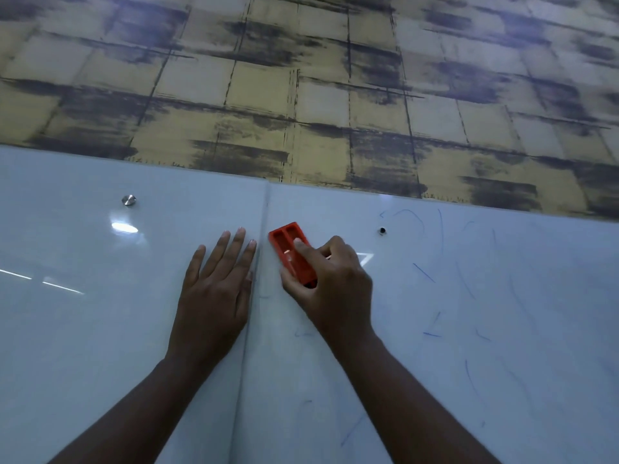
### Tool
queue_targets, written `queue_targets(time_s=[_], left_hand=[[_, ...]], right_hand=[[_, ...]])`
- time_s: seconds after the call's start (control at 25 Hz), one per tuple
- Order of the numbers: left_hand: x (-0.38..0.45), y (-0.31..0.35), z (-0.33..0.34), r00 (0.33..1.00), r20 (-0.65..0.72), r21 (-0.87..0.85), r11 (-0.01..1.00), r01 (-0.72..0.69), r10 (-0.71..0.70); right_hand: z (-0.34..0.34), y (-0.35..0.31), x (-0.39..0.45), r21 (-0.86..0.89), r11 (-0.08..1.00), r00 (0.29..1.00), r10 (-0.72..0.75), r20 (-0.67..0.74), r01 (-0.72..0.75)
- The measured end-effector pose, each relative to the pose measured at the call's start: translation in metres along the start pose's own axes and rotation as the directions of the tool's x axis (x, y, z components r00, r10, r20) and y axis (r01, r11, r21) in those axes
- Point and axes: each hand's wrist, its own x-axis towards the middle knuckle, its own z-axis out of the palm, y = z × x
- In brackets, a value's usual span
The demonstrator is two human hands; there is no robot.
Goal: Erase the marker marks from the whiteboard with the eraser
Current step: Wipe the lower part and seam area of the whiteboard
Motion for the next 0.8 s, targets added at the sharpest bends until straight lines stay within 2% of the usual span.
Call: queue_targets(time_s=[0.2, 0.28, 0.4, 0.48, 0.56, 0.64, 0.8], left_hand=[[-0.009, 0.004, -0.003, 0.999, -0.045, 0.018, 1.0, 0.003, -0.002], [-0.013, 0.005, -0.003, 0.999, -0.039, 0.016, 1.0, 0.002, -0.001], [-0.018, 0.004, -0.004, 1.0, -0.028, 0.013, 1.0, -0.002, 0.003], [-0.019, 0.005, -0.005, 1.0, -0.02, 0.01, 1.0, -0.002, 0.002], [-0.019, 0.005, -0.005, 1.0, -0.02, 0.0, 1.0, 0.01, -0.01], [-0.022, 0.005, -0.006, 1.0, -0.013, -0.01, 1.0, 0.016, -0.016], [-0.032, 0.006, -0.009, 1.0, 0.006, -0.013, 1.0, 0.02, -0.02]], right_hand=[[-0.027, 0.06, -0.003, -0.071, 0.978, 0.978, 0.193, -0.08, -0.199], [-0.028, 0.063, -0.007, -0.09, 0.966, 0.968, 0.237, -0.085, -0.244], [-0.022, 0.042, -0.003, 0.006, 0.945, 0.943, 0.328, -0.052, -0.328], [-0.017, 0.022, -0.007, 0.062, 0.965, 0.967, 0.254, 0.025, -0.255], [-0.017, 0.007, -0.023, 0.118, 0.987, 0.99, 0.101, 0.1, -0.113], [-0.022, 0.001, -0.044, 0.168, 0.986, 0.987, -0.028, 0.158, 0.001], [-0.034, 0.007, -0.06, 0.158, 0.981, 0.961, -0.149, 0.233, 0.114]])
